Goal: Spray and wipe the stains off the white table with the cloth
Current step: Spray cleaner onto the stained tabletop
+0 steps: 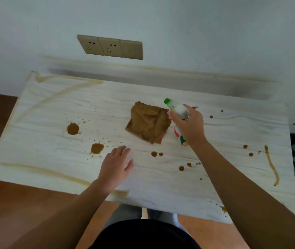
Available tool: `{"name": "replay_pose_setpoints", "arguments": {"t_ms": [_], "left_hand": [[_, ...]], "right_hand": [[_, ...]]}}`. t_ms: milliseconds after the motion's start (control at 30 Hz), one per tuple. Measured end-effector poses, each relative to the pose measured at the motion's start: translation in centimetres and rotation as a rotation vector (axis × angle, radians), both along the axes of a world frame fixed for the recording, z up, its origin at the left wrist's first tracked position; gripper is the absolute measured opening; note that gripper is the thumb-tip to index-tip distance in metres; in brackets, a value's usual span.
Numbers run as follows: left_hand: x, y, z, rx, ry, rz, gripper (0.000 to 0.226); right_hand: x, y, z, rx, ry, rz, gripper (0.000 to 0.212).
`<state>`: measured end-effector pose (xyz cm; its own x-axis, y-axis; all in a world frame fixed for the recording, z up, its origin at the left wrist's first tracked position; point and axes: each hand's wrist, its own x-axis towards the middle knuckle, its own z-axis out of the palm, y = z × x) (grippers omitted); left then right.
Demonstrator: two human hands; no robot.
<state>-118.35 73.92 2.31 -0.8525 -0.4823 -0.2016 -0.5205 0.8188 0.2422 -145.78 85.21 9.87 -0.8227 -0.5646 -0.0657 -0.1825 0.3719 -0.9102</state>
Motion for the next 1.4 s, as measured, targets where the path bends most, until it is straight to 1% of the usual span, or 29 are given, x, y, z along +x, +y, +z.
{"name": "replay_pose_setpoints", "arguments": {"t_ms": [67,167,233,333,400,467,533,600,700,800,933,1133,1400], "left_hand": [[0.3,-0.3,-0.7,0.019,-0.016,-0.028,0.044],[0.8,-0.5,-1.3,0.055,-0.054,-0.074,0.049],[1.1,-0.5,-1.4,0.080,-0.086,-0.090,0.052],[1.3,-0.5,-1.3,0.110,-0.099,-0.112,0.054],[1.5,-0.8,-1.2,0.098,-0.099,-0.139,0.054],[1.9,-1.0,-1.4,0.067,-0.065,-0.168,0.054],[2.2,-1.3,-2.0,0.049,-0.019,-0.191,0.056],[2.6,-1.7,-2.8,0.033,0.031,-0.214,0.059],[2.7,-2.5,-3.5,0.011,0.077,-0.253,0.060],[2.3,-3.2,-3.4,0.009,0.064,-0.267,0.056],[1.8,-3.4,-2.9,0.030,0.036,-0.264,0.057],[2.1,-3.7,-3.4,0.035,0.053,-0.286,0.058],[2.1,-3.9,-3.3,0.035,0.002,-0.294,0.058]], "right_hand": [[0.2,-0.7,-0.6,0.014,-0.029,0.025,0.027],[0.8,-1.0,-1.3,0.049,-0.122,0.049,0.033],[1.5,-0.8,-1.3,0.104,-0.170,0.043,0.040],[3.2,-0.2,-1.0,0.126,-0.237,0.006,0.046],[4.4,0.2,-1.0,0.141,-0.297,-0.013,0.045],[5.5,0.5,-1.2,0.156,-0.334,-0.028,0.039],[6.5,0.7,-1.8,0.195,-0.320,-0.053,0.036],[7.3,0.8,-2.4,0.249,-0.301,-0.092,0.038],[7.7,1.0,-2.3,0.277,-0.254,-0.171,0.043],[7.5,1.4,-1.6,0.279,-0.241,-0.245,0.041],[7.9,2.2,-0.9,0.314,-0.190,-0.298,0.041],[9.1,2.9,-0.5,0.334,-0.216,-0.362,0.044],[10.6,4.1,0.5,0.257,-0.242,-0.434,0.037]]}}
